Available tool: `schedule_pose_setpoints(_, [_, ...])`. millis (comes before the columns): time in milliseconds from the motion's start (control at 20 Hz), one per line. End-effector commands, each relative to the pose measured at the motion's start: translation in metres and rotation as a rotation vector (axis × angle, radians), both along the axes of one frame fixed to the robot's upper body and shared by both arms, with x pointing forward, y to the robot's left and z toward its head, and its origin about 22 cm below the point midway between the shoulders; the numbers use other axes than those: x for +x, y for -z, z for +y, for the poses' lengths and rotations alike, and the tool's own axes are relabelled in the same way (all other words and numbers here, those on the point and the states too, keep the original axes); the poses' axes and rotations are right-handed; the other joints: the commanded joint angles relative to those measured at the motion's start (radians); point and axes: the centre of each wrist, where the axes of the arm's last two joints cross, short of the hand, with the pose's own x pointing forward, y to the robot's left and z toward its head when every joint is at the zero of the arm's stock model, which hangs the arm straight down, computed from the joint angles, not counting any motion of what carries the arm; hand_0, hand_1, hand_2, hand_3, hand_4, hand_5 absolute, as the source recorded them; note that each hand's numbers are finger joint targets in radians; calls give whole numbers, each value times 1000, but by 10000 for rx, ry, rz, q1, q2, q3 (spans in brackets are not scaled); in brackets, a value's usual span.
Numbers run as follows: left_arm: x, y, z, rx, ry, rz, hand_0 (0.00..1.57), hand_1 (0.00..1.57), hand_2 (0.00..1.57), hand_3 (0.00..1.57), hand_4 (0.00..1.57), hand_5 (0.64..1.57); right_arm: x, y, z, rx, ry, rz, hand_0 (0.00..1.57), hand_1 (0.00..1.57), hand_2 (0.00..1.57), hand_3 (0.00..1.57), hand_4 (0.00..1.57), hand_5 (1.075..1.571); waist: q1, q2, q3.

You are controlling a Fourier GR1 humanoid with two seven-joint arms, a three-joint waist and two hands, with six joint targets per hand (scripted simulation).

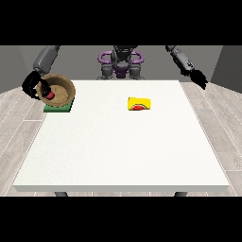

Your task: Pick the cup and pour the ball into the bowl, then pick the bowl and place it on the pad

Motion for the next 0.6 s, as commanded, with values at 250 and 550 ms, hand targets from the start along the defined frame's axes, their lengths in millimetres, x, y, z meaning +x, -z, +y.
schedule_pose_setpoints(250, [-20, -28, 48, -260, -417, -766, 0, 0, 0, 0, 865, 1176, 14, 44, 7, 3016, 615, -1598, 1571, 1571, 1571, 1132, 798, 1385, -279, 829, 6])
schedule_pose_setpoints(550, [-33, -35, 60, -471, -770, -549, 0, 0, 0, 0, 864, 1185, 10, 12, -23, 5002, 1629, -2358, 966, 966, 829, 778, 112, 1383, -676, 281, 12])
